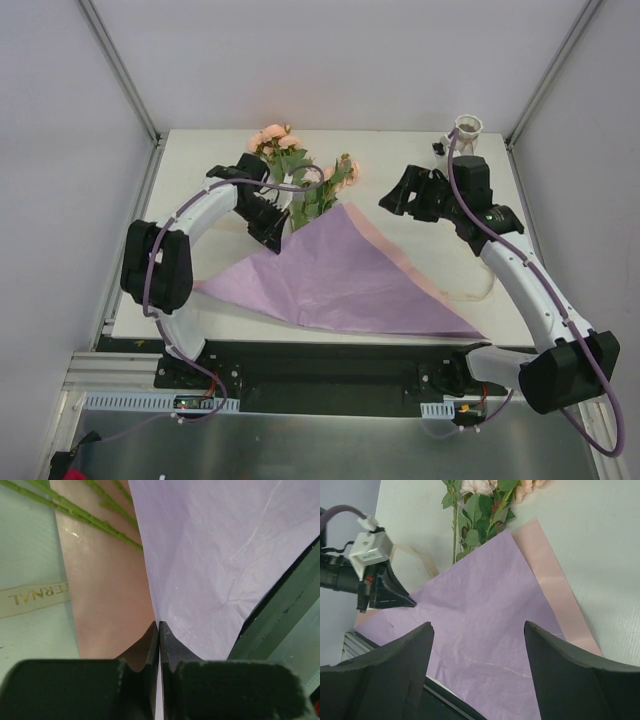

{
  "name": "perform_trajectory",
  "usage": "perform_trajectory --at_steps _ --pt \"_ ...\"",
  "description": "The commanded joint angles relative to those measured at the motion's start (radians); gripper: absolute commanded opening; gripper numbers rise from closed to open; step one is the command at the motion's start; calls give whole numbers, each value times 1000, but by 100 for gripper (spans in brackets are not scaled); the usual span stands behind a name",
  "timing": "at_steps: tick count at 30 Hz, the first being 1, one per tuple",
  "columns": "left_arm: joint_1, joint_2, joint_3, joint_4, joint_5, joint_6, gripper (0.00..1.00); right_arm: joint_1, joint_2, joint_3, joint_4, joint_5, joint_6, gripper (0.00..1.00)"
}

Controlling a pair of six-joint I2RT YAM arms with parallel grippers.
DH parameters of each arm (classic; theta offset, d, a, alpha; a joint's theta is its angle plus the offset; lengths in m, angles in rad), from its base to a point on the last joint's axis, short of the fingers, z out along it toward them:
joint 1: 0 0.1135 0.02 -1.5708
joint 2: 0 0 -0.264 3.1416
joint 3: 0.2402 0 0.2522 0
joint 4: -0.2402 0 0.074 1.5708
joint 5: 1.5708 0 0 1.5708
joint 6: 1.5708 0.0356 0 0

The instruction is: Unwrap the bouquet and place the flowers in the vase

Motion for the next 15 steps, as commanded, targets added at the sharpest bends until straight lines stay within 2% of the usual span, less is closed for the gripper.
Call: perform_trajectory --at_steps 1,3,6,9,10,12,15 --pt "-44 -172 -21 -4 31 11 0 -18 -11 28 2 -11 -27 76" --pt "-51 -229 -50 2 65 28 0 -36 -19 40 -2 -8 -27 76" --pt "-54 -384 -133 43 201 76 0 -52 -16 65 -3 -11 -21 76" --pt "-94 -565 -230 60 264 149 0 -52 0 83 -6 -17 -13 76" --pt "-111 -630 -256 39 266 190 0 -52 3 86 -3 -25 -10 76" --pt "-140 -649 -245 -61 297 256 0 -52 9 91 1 -31 0 76" --pt "-152 -772 -290 -208 349 459 0 -41 10 96 4 -45 10 75"
